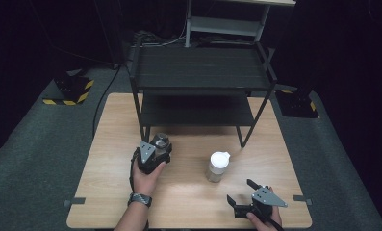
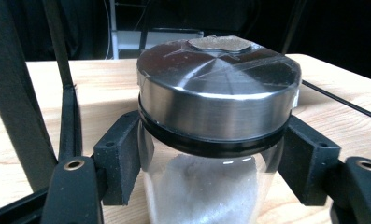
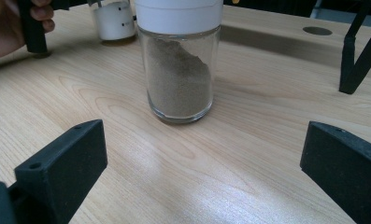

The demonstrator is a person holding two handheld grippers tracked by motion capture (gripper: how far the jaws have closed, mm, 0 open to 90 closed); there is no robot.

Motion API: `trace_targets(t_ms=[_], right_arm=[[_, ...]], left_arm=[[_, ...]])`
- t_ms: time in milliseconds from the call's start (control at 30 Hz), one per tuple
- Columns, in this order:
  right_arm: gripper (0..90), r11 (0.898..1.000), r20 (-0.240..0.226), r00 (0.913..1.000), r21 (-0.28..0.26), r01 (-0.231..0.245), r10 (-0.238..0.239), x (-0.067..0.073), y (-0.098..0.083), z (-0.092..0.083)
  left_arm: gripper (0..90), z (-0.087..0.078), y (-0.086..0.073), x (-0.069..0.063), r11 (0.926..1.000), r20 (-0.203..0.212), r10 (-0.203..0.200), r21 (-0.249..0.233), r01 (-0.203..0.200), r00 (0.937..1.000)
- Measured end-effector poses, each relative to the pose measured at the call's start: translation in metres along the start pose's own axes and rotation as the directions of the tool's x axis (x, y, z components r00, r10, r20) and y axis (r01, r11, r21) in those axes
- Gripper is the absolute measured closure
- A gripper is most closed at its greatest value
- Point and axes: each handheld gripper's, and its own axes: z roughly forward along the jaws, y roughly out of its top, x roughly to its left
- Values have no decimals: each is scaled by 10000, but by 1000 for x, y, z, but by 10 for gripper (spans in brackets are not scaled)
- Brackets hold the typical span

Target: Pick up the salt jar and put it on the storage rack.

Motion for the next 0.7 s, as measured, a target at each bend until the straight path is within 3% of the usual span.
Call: trace_targets(t_ms=[133,267,400,700], right_arm=[[1,10000,-3,10000,-4,35,-35,0,0,0],[1,10000,-2,10000,-1,36,-36,0,0,0],[1,10000,42,10000,12,21,-21,-1,0,-1],[1,10000,110,9999,-6,2,-2,-2,-1,-3]], left_arm=[[308,-8,2,-5,9994,57,330,-58,-330,9994],[308,-17,4,-8,9994,119,278,-196,-276,9995],[308,-25,7,-11,9985,215,500,-224,-495,9985],[308,-45,10,-19,9972,304,387,-658,-367,9988]])
